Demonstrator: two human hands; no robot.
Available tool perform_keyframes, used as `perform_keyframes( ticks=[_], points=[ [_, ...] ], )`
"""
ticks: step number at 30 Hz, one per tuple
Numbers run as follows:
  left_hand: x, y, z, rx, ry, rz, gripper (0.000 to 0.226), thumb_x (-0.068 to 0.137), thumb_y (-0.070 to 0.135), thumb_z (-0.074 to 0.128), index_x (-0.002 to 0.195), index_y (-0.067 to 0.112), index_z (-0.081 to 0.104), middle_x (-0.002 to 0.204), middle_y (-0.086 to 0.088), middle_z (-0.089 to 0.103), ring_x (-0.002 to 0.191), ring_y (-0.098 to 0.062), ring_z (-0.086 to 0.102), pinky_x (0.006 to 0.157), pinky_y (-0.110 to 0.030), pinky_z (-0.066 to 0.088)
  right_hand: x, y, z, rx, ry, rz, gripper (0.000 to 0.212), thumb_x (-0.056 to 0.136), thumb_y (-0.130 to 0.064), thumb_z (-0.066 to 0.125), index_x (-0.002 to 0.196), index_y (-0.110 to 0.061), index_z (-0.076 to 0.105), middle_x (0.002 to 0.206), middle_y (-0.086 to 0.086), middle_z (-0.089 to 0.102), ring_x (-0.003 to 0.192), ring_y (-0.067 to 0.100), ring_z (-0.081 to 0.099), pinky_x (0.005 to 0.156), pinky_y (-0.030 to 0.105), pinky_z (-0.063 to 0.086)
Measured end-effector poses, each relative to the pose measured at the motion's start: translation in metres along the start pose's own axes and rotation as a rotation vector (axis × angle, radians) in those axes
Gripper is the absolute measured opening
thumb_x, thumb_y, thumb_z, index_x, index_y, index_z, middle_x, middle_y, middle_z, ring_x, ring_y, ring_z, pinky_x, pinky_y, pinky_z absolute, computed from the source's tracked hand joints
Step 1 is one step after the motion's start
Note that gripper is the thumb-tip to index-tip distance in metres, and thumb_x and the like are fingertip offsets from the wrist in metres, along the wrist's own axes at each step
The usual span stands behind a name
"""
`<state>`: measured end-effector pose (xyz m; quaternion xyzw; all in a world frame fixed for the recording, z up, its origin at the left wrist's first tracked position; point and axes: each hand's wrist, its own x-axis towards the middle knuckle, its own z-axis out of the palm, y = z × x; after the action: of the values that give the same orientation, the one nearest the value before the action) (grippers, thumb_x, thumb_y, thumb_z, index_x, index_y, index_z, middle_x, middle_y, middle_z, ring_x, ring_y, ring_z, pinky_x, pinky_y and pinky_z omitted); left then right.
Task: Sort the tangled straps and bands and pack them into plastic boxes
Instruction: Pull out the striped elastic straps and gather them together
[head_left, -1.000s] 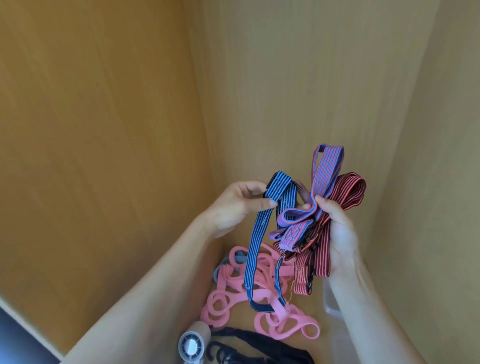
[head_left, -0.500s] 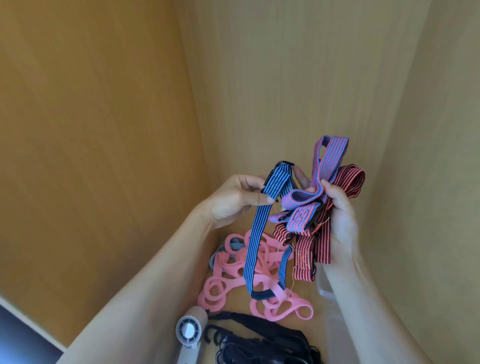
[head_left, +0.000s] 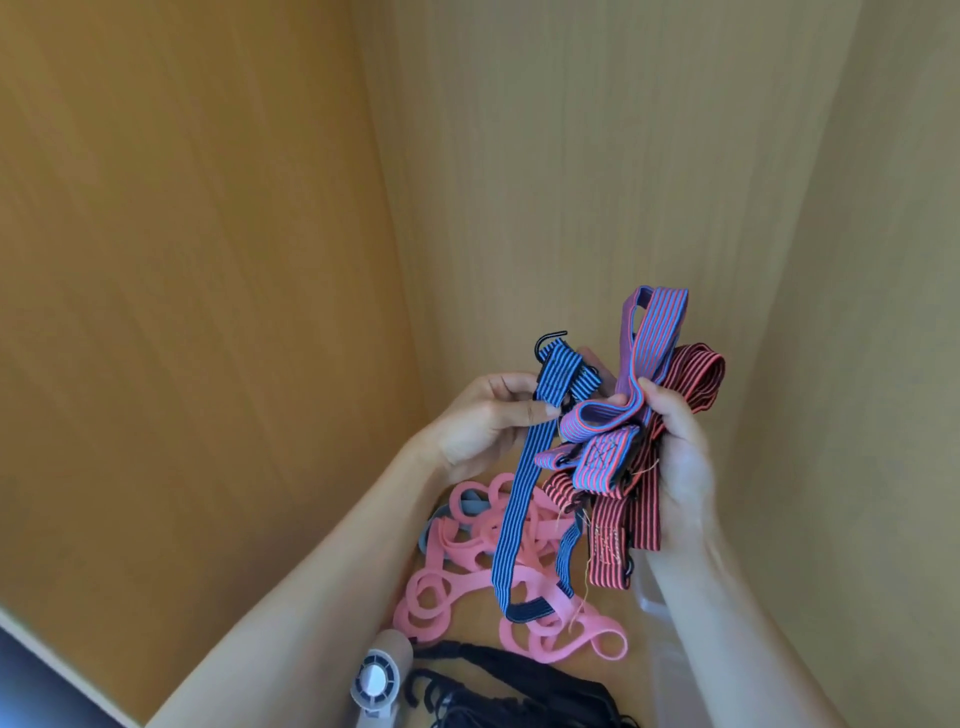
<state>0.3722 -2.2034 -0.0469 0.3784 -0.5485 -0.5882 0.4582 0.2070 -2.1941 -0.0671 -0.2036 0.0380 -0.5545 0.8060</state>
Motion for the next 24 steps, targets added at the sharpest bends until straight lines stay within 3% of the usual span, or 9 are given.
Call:
perform_keyframes(
  ticks=[2,6,8,10,12,14,16,19,24],
  points=[
    [0.002,-0.005,0.002,0.005,0.02,0.013,0.041,0.089,-0.015,0.05,0.128,-0.025,0.044,0.121,-0.029,0.054,0.1,-0.031,0.055,0.092,-0.037,0.047,0.0,-0.004,-0.003,0.012,-0.048,0.026,0.064,0.067,-0.015,0.077,0.125,0.008,0.064,0.066,0.004,0.059,0.058,0.013,0.066,0.062,0.033,0.06],
    [0.006,-0.006,0.001,0.042,0.157,0.057,0.013,0.091,-0.013,0.055,0.102,-0.013,0.062,0.091,-0.022,0.067,0.075,-0.024,0.063,0.075,-0.031,0.052,-0.001,-0.006,-0.014,-0.183,0.0,0.031,0.067,0.066,-0.018,0.072,0.13,-0.002,0.061,0.079,0.006,0.061,0.06,0.015,0.065,0.06,0.034,0.06],
    [0.007,-0.005,0.0,0.053,0.208,0.083,0.009,0.091,-0.009,0.059,0.098,-0.007,0.065,0.079,-0.014,0.071,0.063,-0.016,0.065,0.066,-0.024,0.055,-0.006,-0.007,-0.023,-0.345,0.091,0.02,0.064,0.06,-0.022,0.075,0.123,-0.011,0.071,0.087,0.008,0.068,0.06,0.016,0.066,0.058,0.032,0.058],
    [0.008,-0.003,0.001,0.021,0.272,0.097,0.021,0.09,-0.008,0.063,0.111,-0.005,0.061,0.086,-0.019,0.073,0.06,-0.016,0.066,0.064,-0.026,0.057,-0.011,-0.006,-0.028,-0.499,0.163,0.009,0.049,0.059,-0.019,0.077,0.107,-0.011,0.078,0.078,0.009,0.07,0.058,0.019,0.066,0.058,0.032,0.058],
    [0.01,-0.003,0.003,-0.005,0.311,0.094,0.043,0.088,-0.007,0.068,0.126,0.006,0.053,0.091,-0.023,0.072,0.063,-0.021,0.067,0.072,-0.036,0.058,-0.014,0.001,-0.03,-0.6,0.165,-0.003,0.045,0.056,-0.007,0.082,0.101,-0.004,0.075,0.072,0.012,0.069,0.056,0.024,0.067,0.058,0.035,0.059],
    [0.013,-0.005,0.005,0.012,0.349,0.063,0.053,0.087,-0.007,0.07,0.132,0.009,0.047,0.095,-0.021,0.074,0.071,-0.025,0.07,0.076,-0.042,0.059,-0.014,0.01,-0.03,-0.689,0.155,-0.069,0.027,0.063,-0.003,0.077,0.09,-0.006,0.074,0.07,0.01,0.072,0.056,0.024,0.07,0.053,0.031,0.057],
    [0.018,-0.006,0.008,0.068,0.383,0.049,0.047,0.088,-0.011,0.065,0.132,-0.003,0.051,0.103,-0.023,0.073,0.081,-0.028,0.069,0.079,-0.042,0.058,-0.013,0.017,-0.032,-0.88,0.155,-0.144,0.023,0.065,-0.013,0.077,0.087,-0.017,0.079,0.079,0.002,0.077,0.069,0.017,0.074,0.062,0.027,0.058],
    [0.022,-0.006,0.014,0.068,0.4,0.048,0.03,0.088,-0.016,0.058,0.118,-0.015,0.059,0.078,-0.012,0.075,0.062,-0.017,0.067,0.058,-0.024,0.054,-0.007,0.026,-0.035,-1.076,0.163,-0.138,0.034,0.062,-0.027,0.08,0.093,-0.041,0.078,0.091,-0.005,0.079,0.086,0.013,0.075,0.079,0.032,0.056],
    [0.022,0.003,0.026,-0.009,0.369,0.03,0.022,0.091,-0.004,0.065,0.113,-0.004,0.062,0.07,-0.005,0.074,0.052,-0.011,0.065,0.05,-0.022,0.052,-0.003,0.031,-0.033,-0.983,0.192,-0.055,0.051,0.049,-0.037,0.093,0.097,-0.029,0.078,0.094,0.008,0.079,0.091,0.035,0.075,0.092,0.056,0.056]
  ],
)
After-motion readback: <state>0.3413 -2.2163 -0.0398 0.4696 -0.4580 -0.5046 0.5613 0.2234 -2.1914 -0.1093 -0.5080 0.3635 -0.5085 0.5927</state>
